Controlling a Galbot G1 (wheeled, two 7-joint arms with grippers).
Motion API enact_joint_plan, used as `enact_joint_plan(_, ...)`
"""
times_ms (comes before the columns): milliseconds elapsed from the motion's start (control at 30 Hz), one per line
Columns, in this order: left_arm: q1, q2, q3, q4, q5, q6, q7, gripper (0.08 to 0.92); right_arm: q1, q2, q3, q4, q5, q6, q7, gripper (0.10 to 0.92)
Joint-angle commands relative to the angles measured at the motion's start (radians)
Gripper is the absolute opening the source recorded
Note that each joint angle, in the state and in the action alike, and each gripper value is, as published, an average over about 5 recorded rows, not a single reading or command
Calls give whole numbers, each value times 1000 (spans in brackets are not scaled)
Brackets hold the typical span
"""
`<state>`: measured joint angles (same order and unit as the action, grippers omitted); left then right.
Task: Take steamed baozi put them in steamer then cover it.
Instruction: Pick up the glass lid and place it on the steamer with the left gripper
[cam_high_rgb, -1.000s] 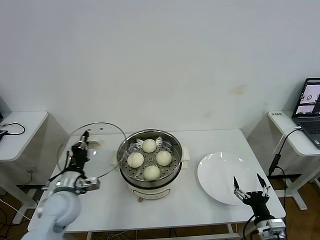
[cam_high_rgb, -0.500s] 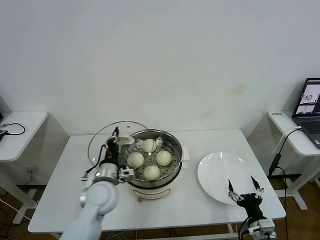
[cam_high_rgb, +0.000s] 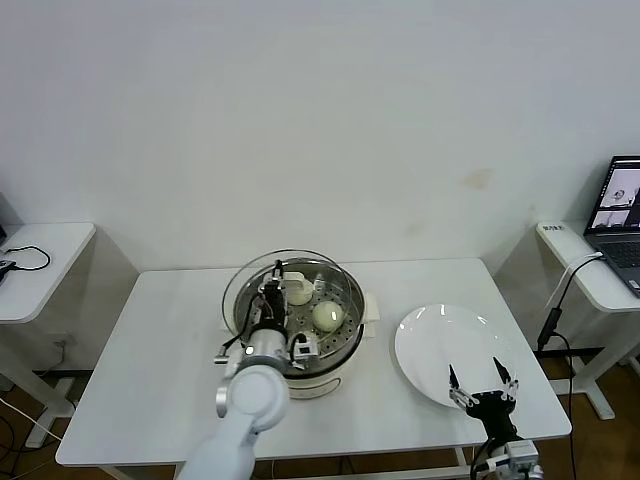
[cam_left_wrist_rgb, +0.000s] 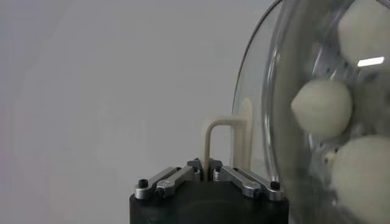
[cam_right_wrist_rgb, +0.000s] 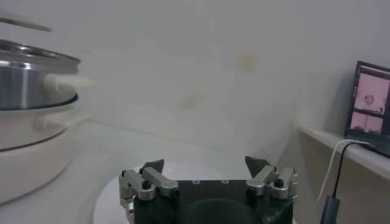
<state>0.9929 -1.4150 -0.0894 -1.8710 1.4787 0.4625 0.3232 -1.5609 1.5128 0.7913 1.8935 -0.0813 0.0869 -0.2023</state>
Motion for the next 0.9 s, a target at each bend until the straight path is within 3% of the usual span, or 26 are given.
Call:
enact_joint_plan(33, -5, -76, 39, 32, 87, 2, 17, 148, 0, 5, -6, -5, -11, 1, 0, 823)
enact_joint_plan(900, 5, -93, 13, 74, 108, -14, 9, 148, -8, 1, -14, -7, -10, 8, -6, 823)
